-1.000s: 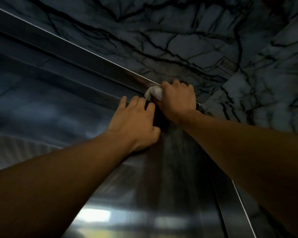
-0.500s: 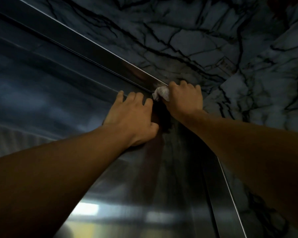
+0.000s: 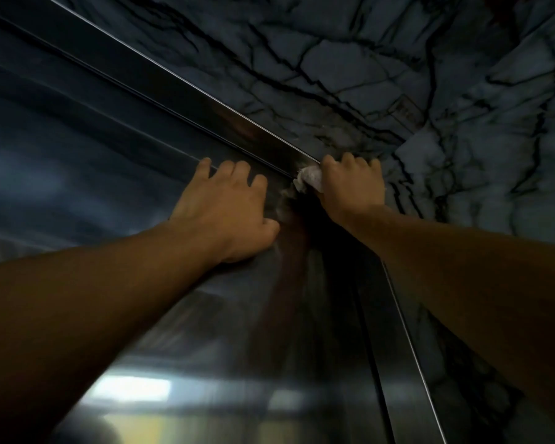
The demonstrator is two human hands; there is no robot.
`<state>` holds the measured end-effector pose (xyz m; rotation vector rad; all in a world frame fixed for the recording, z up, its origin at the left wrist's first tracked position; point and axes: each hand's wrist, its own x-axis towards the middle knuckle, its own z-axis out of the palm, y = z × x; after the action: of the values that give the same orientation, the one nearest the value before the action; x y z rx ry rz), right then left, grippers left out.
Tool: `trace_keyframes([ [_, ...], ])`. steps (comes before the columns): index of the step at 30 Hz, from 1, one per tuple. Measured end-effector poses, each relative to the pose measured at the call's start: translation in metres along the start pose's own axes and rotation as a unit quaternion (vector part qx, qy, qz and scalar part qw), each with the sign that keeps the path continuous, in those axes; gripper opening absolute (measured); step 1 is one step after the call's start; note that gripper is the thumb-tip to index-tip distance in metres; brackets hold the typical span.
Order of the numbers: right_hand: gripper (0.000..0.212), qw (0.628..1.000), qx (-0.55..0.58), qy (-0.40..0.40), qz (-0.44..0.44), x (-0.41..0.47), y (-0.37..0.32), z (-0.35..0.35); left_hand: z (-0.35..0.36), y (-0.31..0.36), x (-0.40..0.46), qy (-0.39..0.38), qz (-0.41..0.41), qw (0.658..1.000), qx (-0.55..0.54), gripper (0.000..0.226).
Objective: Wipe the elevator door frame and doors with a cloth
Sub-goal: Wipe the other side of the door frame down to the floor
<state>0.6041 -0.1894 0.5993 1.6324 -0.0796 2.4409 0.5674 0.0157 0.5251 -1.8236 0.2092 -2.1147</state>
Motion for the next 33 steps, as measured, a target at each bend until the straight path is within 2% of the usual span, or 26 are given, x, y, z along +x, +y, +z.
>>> trace_keyframes([
  [5, 0.036, 0.998, -0.056, -0.024, -0.001, -0.010, 0.009, 0.009, 0.000, 0.003, -0.002, -0.003, 0.001, 1.000, 0.005, 0.069],
  [11, 0.038, 0.996, -0.061, -0.064, -0.011, -0.007, 0.003, -0.003, 0.001, 0.001, -0.002, 0.006, 0.000, 1.000, 0.003, 0.072],
  [17, 0.038, 0.988, -0.139, -0.035, -0.062, -0.017, 0.000, -0.010, -0.001, 0.005, -0.003, 0.005, -0.001, 1.000, -0.004, 0.063],
  [21, 0.036, 0.991, -0.126, -0.019, -0.039, -0.014, -0.008, -0.011, -0.001, 0.004, -0.003, 0.007, -0.003, 1.000, -0.004, 0.064],
  [26, 0.020, 0.992, -0.120, 0.013, -0.048, -0.020, -0.005, -0.005, 0.000, 0.003, -0.001, 0.013, -0.006, 1.000, -0.004, 0.065],
  [30, 0.025, 0.990, -0.120, -0.021, -0.070, -0.020, -0.011, 0.001, 0.003, 0.002, -0.002, 0.017, -0.012, 1.000, -0.005, 0.066],
  [33, 0.025, 0.992, -0.105, -0.051, -0.046, -0.018, -0.012, -0.001, 0.003, 0.002, -0.003, 0.019, -0.009, 1.000, 0.000, 0.065],
])
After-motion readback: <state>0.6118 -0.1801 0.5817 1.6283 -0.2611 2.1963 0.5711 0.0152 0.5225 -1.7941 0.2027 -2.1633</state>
